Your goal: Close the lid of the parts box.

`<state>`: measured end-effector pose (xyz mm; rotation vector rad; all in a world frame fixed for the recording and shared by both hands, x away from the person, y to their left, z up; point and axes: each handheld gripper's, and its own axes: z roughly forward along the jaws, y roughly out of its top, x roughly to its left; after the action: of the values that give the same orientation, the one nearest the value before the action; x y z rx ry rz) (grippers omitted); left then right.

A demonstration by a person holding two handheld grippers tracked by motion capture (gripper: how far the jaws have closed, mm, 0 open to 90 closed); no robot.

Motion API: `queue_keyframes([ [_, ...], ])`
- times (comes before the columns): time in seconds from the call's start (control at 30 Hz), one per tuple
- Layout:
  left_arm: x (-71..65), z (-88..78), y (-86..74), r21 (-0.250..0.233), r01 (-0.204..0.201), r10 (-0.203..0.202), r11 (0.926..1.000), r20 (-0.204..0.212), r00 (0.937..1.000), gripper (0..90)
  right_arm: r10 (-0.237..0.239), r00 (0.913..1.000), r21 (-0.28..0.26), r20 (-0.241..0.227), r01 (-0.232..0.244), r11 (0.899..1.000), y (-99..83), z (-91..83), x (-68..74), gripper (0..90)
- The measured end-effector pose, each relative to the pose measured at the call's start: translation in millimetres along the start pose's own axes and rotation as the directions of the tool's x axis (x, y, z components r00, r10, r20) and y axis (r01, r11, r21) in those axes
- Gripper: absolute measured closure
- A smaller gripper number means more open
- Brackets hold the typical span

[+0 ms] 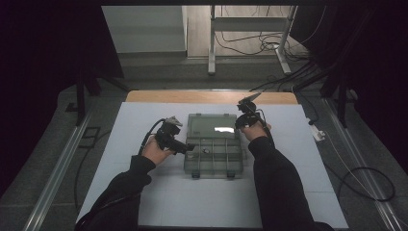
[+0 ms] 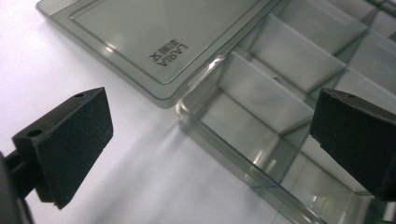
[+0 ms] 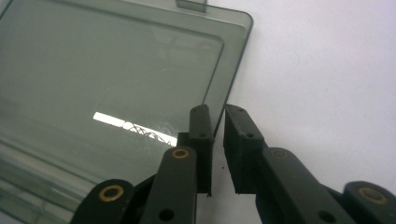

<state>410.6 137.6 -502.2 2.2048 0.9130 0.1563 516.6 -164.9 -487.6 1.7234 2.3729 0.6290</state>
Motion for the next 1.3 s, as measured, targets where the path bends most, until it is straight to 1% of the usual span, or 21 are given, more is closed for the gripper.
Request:
queue_keyframes([
  [0.07,2.0,-0.8,0.1,-0.001,0.002,-0.002,1.0000,0.000,1.0000,0.1,0.047,0.9989,0.009,0.003,-0.047,0.999,1.0,-0.1,0.1,83.1],
  [0.17,6.3,-3.1,0.2,-0.012,0.016,-0.017,0.9998,-0.011,0.9998,0.2,0.116,0.9932,0.015,0.004,-0.116,0.993,1.6,-0.3,0.4,85.1],
  [0.27,11.3,-6.0,0.3,-0.017,0.028,-0.029,0.9995,-0.034,0.9990,1.9,0.158,0.9874,0.011,0.008,-0.158,0.987,1.5,-0.7,1.4,86.2],
  [0.33,17.6,-8.8,1.4,-0.025,0.037,-0.038,0.9990,-0.049,0.9981,6.0,0.182,0.9834,0.005,0.002,-0.182,0.983,0.9,-1.9,1.1,86.7],
  [0.43,24.4,-10.6,4.5,-0.036,0.049,-0.051,0.9982,-0.054,0.9973,14.7,0.188,0.9821,-0.013,-0.001,-0.188,0.982,-0.2,-4.5,1.2,87.0],
  [0.47,24.4,-10.6,4.5,-0.036,0.049,-0.051,0.9982,-0.054,0.9973,18.8,0.188,0.9821,-0.013,-0.001,-0.188,0.982,-0.2,-4.5,1.2,87.0],
  [0.5,28.4,-10.0,7.0,-0.044,0.058,-0.060,0.9974,-0.052,0.9969,24.2,0.183,0.9831,-0.032,0.000,-0.183,0.983,-1.0,-7.1,1.9,87.1],
  [0.57,30.4,-9.4,8.3,-0.041,0.058,-0.061,0.9974,-0.056,0.9966,34.2,0.184,0.9830,-0.040,-0.001,-0.183,0.982,-1.4,-8.6,2.3,87.2],
  [0.6,32.5,-8.1,9.9,-0.042,0.066,-0.068,0.9970,-0.056,0.9961,34.2,0.183,0.9830,-0.048,-0.003,-0.183,0.982,-1.9,-10.1,2.5,87.2],
  [0.63,33.5,-6.9,10.8,-0.047,0.070,-0.073,0.9964,-0.055,0.9958,41.5,0.181,0.9834,-0.057,-0.006,-0.182,0.982,-2.6,-11.8,2.4,87.2],
  [0.67,35.6,-4.9,12.7,-0.048,0.079,-0.082,0.9957,-0.059,0.9949,46.2,0.181,0.9834,-0.065,-0.008,-0.181,0.981,-3.1,-12.7,2.5,87.3],
  [0.73,38.4,-2.4,14.9,-0.043,0.091,-0.094,0.9949,-0.062,0.9937,59.8,0.176,0.9844,-0.091,-0.014,-0.176,0.980,-5.2,-15.8,2.7,87.3],
  [0.77,39.3,-1.1,15.8,-0.045,0.100,-0.103,0.9939,-0.066,0.9924,64.1,0.176,0.9842,-0.100,-0.016,-0.177,0.979,-6.0,-17.1,3.0,87.3],
  [0.8,40.8,-0.1,16.5,-0.045,0.105,-0.108,0.9934,-0.066,0.9920,71.2,0.172,0.9850,-0.108,-0.016,-0.173,0.979,-6.8,-18.3,2.9,87.3],
  [0.87,43.1,1.9,17.2,-0.038,0.119,-0.122,0.9922,-0.075,0.9897,81.2,0.169,0.9854,-0.123,-0.020,-0.170,0.978,-8.2,-20.6,3.2,87.3],
  [0.9,44.7,3.0,17.2,-0.033,0.123,-0.125,0.9919,-0.081,0.9888,88.4,0.161,0.9867,-0.135,-0.021,-0.163,0.977,-9.3,-22.4,3.4,87.4],
  [0.97,47.8,6.3,16.8,-0.029,0.143,-0.144,0.9894,-0.079,0.9864,88.8,0.163,0.9864,-0.147,-0.024,-0.164,0.975,-10.3,-24.5,4.1,87.4],
  [1.03,50.2,9.1,16.4,-0.016,0.149,-0.150,0.9886,-0.085,0.9850,88.8,0.162,0.9864,-0.150,-0.025,-0.164,0.975,-10.6,-25.3,4.5,87.4],
  [1.13,53.4,18.4,17.1,0.000,0.171,-0.170,0.9853,-0.083,0.9819,88.9,0.152,0.9882,-0.173,-0.023,-0.153,0.973,-12.8,-28.6,6.0,87.4],
  [1.17,53.4,18.4,17.1,0.000,0.171,-0.170,0.9853,-0.083,0.9819,88.9,0.150,0.9885,-0.177,-0.022,-0.151,0.972,-13.3,-29.4,6.4,87.5],
  [1.3,53.9,31.8,20.5,0.028,0.179,-0.175,0.9835,-0.095,0.9800,88.9,0.142,0.9896,-0.195,-0.025,-0.144,0.970,-15.3,-32.3,7.4,87.5],
])
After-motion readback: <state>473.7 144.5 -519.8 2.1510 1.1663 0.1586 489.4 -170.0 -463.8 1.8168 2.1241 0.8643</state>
